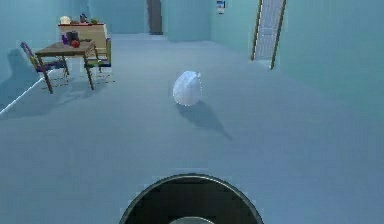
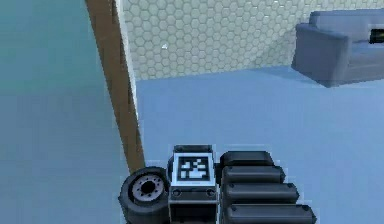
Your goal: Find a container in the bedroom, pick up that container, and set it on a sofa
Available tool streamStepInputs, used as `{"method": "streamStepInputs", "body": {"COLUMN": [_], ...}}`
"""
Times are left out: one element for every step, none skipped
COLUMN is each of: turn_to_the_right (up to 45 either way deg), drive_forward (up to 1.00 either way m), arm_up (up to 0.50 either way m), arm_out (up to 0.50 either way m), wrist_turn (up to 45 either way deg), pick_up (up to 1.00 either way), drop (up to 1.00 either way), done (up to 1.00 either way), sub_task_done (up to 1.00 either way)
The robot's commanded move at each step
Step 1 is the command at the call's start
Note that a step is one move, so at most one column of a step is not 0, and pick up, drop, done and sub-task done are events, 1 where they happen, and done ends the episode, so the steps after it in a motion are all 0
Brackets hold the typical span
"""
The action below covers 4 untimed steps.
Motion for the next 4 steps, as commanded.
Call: {"method": "streamStepInputs", "body": {"turn_to_the_right": [15.0,0.0,0.0,3.0], "drive_forward": [0.00,1.00,1.00,0.00], "arm_up": [0.00,0.00,0.00,0.00], "arm_out": [0.00,0.00,0.00,0.00], "wrist_turn": [0.0,0.0,0.0,0.0], "pick_up": [0.00,0.00,0.00,0.00], "drop": [0.00,0.00,0.00,0.00], "done": [0.00,0.00,0.00,0.00], "sub_task_done": [0.00,0.00,0.00,0.00]}}
